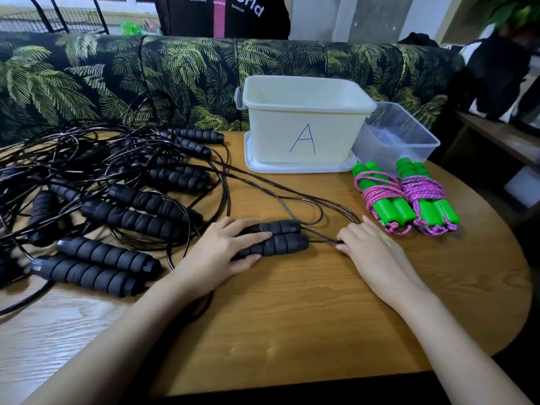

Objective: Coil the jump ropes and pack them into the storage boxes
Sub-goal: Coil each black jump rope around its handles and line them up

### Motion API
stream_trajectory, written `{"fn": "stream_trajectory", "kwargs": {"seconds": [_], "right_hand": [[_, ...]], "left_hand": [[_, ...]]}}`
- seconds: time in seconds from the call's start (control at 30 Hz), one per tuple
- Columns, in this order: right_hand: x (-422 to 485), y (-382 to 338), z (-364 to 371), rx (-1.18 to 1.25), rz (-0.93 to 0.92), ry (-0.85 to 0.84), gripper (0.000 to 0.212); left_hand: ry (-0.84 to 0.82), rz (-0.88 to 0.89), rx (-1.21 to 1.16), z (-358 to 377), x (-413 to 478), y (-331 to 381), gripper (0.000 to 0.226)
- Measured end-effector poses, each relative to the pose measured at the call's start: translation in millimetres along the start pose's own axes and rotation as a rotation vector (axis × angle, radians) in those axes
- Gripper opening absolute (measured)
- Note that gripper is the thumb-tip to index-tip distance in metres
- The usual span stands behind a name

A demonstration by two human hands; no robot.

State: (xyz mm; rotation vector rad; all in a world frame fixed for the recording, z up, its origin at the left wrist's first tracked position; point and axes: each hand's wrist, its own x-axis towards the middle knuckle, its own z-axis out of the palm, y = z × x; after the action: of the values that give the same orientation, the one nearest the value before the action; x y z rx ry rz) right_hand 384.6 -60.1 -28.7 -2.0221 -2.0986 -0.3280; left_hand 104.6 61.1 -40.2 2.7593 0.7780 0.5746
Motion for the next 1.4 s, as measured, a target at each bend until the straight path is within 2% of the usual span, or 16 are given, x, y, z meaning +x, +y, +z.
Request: {"fn": "stream_trajectory", "kwargs": {"seconds": [0.13,0.3,0.37,0.6,0.77,0.9,0.97,1.1,1.17,1.23,1.4], "right_hand": [[-15.5,-1.2,-1.4,-0.063,0.002,0.088,0.015],[-34.7,-19.7,-5.2,-0.039,0.306,0.262,0.033],[-37.7,-32.9,-6.8,-0.011,0.37,0.324,0.04],[-45.7,-104.2,3.5,-0.065,0.11,0.367,0.038],[-49.5,-150.9,7.3,-0.104,0.025,0.36,0.032],[-44.2,-165.8,8.7,-0.09,0.01,0.375,0.032],[-40.9,-164.8,10.1,-0.088,0.0,0.391,0.032],[-40.0,-161.8,12.4,-0.07,-0.032,0.386,0.032],[-39.7,-160.2,12.2,-0.068,-0.038,0.373,0.033],[-39.7,-158.5,12.5,-0.069,-0.042,0.357,0.033],[-37.2,-149.9,9.0,0.022,-0.086,0.268,0.035]], "left_hand": [[0.064,-0.071,0.02,-4.8,-9.1,1.9,0.045],[0.085,-0.188,0.013,-1.6,-5.0,20.9,0.044],[0.112,-0.222,-0.012,0.3,-2.2,31.5,0.045],[0.173,-0.289,-0.062,-3.1,1.8,48.7,0.028],[0.094,-0.367,-0.053,-6.5,7.3,47.7,0.031],[0.053,-0.355,-0.031,-9.7,7.0,48.2,0.032],[0.003,-0.331,-0.023,-15.6,3.4,48.3,0.039],[-0.155,-0.344,-0.076,-27.8,0.9,52.5,0.09],[-0.224,-0.345,-0.049,-29.3,1.6,50.4,0.095],[-0.236,-0.313,-0.039,-29.8,2.1,48.3,0.092],[-0.139,-0.313,-0.074,-23.7,3.5,44.9,0.064]]}}
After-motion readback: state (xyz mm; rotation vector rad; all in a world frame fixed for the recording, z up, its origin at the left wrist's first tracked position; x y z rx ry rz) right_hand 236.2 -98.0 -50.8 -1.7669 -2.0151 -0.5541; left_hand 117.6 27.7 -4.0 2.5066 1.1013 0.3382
